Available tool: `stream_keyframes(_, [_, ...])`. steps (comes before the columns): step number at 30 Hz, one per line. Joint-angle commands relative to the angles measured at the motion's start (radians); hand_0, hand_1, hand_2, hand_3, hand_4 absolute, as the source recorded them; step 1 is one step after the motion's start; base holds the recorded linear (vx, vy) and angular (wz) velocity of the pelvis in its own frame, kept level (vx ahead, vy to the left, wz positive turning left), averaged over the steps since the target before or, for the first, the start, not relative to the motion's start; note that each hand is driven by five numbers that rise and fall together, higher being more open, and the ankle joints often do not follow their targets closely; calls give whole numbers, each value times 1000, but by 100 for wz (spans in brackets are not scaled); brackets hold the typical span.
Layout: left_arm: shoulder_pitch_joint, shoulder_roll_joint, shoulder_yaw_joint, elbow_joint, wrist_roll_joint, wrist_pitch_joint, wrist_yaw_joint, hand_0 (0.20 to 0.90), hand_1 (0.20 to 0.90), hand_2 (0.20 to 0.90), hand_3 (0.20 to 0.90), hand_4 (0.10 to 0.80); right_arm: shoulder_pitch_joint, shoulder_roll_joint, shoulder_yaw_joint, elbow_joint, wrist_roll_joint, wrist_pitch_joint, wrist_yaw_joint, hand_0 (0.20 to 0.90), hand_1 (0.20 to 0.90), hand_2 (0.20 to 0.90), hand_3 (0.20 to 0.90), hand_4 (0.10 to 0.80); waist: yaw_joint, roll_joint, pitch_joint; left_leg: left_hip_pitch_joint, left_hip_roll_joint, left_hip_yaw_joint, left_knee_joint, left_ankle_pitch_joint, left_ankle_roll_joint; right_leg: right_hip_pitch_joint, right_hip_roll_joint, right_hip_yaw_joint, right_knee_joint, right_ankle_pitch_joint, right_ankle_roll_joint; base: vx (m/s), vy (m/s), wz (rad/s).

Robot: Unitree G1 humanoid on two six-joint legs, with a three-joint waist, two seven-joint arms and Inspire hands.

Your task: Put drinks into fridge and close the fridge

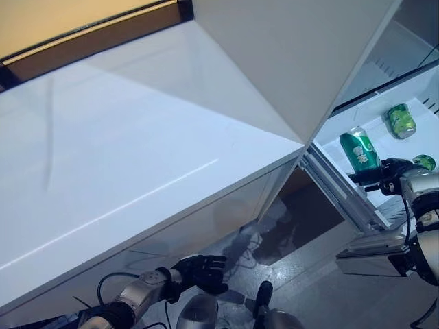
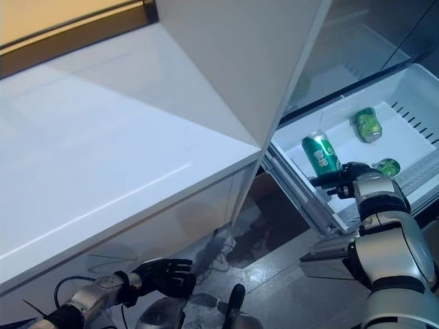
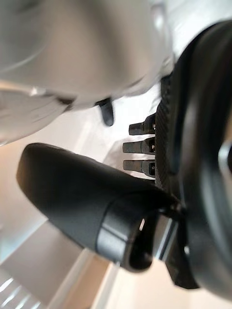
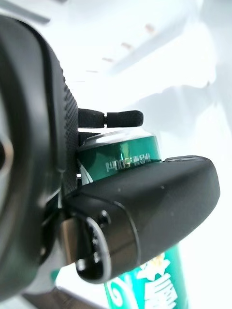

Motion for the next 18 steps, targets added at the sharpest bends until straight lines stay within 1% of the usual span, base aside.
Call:
stream_keyframes(1, [-8,-20,30,25,46,-91,23,900,900,900,900,800,-176,-113,68,-33,-43,-59,-11,300,300,300,200,100,7,-40,-46,-46,-24,82,46,-28,50,-38,21,63,95,-43,-11,-84,-7,0])
stream_keyframes(2, [-4,-34,67,83,28,-107,35,900,900,900,900,800,-174,-104,67,-28,-49,-57,-9,300,300,300,200,100,8,-37,-33,-55,-24,84,46,-26,49,-49,22,63,97,-41,-12,-79,0,0])
stream_keyframes(4, [-4,-46,110,124,22,-112,55,900,900,900,900,800,-173,-102,64,-26,-59,-50,-1,300,300,300,200,100,10,-34,-21,-65,-25,86,49,-25,48,-59,21,60,99,-40,-13,-94,4,0])
stream_keyframes(7, [-8,-58,165,172,-4,-108,75,900,900,900,900,800,-168,-93,65,-23,-86,-44,17,300,300,300,200,100,12,-30,-7,-78,-26,88,52,-22,46,-70,19,58,102,-39,-15,-63,9,0])
stream_keyframes(11, [-5,-71,232,226,-32,-100,90,900,900,900,900,800,-162,-92,78,-24,-123,-44,80,300,300,300,200,100,14,-23,5,-92,-30,91,60,-19,43,-82,15,52,108,-40,-18,-48,21,0])
stream_keyframes(14, [-3,-74,271,259,-32,-85,93,900,900,900,900,800,-155,-92,84,-24,-159,-49,124,300,300,300,200,100,13,-21,12,-99,-33,92,68,-19,42,-88,13,51,112,-40,-20,-33,19,0])
stream_keyframes(18, [-4,-75,284,288,-31,-91,83,900,900,900,900,800,-150,-79,93,-20,-171,-53,146,300,300,300,200,100,13,-15,18,-104,-35,92,69,-17,41,-94,13,54,114,-39,-21,-24,15,0])
